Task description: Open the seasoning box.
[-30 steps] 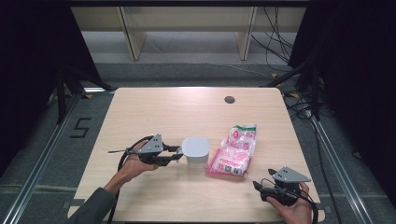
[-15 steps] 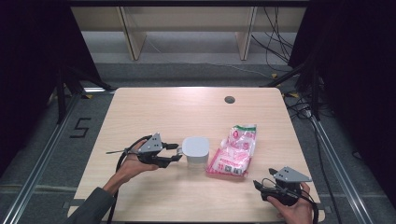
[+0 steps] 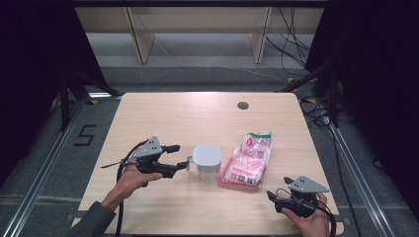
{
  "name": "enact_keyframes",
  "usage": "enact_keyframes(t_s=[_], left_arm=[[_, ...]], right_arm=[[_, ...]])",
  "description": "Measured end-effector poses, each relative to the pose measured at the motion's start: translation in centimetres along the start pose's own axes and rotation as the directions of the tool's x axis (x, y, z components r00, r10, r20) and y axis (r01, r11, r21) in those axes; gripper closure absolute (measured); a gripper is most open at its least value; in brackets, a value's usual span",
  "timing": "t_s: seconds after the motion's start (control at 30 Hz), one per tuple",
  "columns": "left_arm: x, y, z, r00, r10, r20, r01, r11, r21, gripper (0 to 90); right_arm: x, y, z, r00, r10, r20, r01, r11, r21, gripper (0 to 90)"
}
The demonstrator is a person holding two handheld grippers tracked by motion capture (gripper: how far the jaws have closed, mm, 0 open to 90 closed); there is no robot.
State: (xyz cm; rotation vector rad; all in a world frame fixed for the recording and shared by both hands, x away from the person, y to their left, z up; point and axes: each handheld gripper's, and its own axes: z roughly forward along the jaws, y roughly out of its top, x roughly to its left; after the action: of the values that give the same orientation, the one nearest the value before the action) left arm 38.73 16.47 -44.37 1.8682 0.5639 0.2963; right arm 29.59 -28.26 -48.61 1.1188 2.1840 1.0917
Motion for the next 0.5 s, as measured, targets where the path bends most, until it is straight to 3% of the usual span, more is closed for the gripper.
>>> enact_keyframes(t_s=[0.03,0.07,0.13,0.2,0.23,0.3,0.37,0.43,0.47,0.5], left_arm=[[-0.1,0.1,-0.1,1.0000,-0.005,-0.005,0.005,1.0000,-0.002,33.5],[-0.1,0.1,-0.1,0.9999,-0.006,-0.013,0.006,1.0000,-0.002,34.5],[-0.2,0.2,-0.2,0.9998,-0.009,-0.018,0.008,0.9999,-0.009,40.2],[-0.4,0.4,-0.2,0.9993,-0.017,-0.033,0.017,0.9996,-0.021,43.5],[-0.5,0.5,-0.2,0.9995,-0.019,-0.025,0.019,0.9995,-0.027,47.0],[-0.7,0.6,-0.3,0.9996,-0.017,-0.024,0.016,0.9993,-0.034,52.2],[-0.9,0.7,-0.3,0.9994,0.005,-0.035,-0.006,0.9990,-0.043,59.9],[-1.1,0.9,-0.3,0.9988,0.000,-0.050,-0.002,0.9986,-0.052,67.3],[-1.1,1.1,-0.2,0.9973,0.028,-0.067,-0.032,0.9978,-0.058,69.6],[-1.2,1.1,-0.2,0.9971,0.029,-0.070,-0.034,0.9975,-0.062,73.2]], right_arm=[[0.0,0.0,0.0,1.0000,-0.006,0.001,0.006,1.0000,-0.004,19.9],[0.5,0.1,0.0,0.9991,0.040,-0.011,-0.040,0.9992,0.005,18.2],[0.3,0.3,0.2,0.9995,0.017,-0.028,-0.018,0.9997,-0.019,15.7],[0.7,0.6,0.1,0.9979,0.061,-0.022,-0.061,0.9974,-0.038,15.4],[0.6,0.7,0.2,0.9989,0.043,-0.019,-0.045,0.9966,-0.069,15.1],[0.5,0.9,0.2,0.9987,0.035,-0.036,-0.038,0.9964,-0.076,15.2],[0.7,1.1,0.1,0.9985,0.047,-0.026,-0.050,0.9953,-0.083,16.7],[0.6,1.3,0.2,0.9992,0.029,-0.029,-0.032,0.9956,-0.088,19.2],[0.7,1.5,0.2,0.9986,0.042,-0.034,-0.045,0.9951,-0.088,20.1],[0.6,1.7,0.3,0.9993,0.022,-0.031,-0.024,0.9950,-0.097,21.6]])
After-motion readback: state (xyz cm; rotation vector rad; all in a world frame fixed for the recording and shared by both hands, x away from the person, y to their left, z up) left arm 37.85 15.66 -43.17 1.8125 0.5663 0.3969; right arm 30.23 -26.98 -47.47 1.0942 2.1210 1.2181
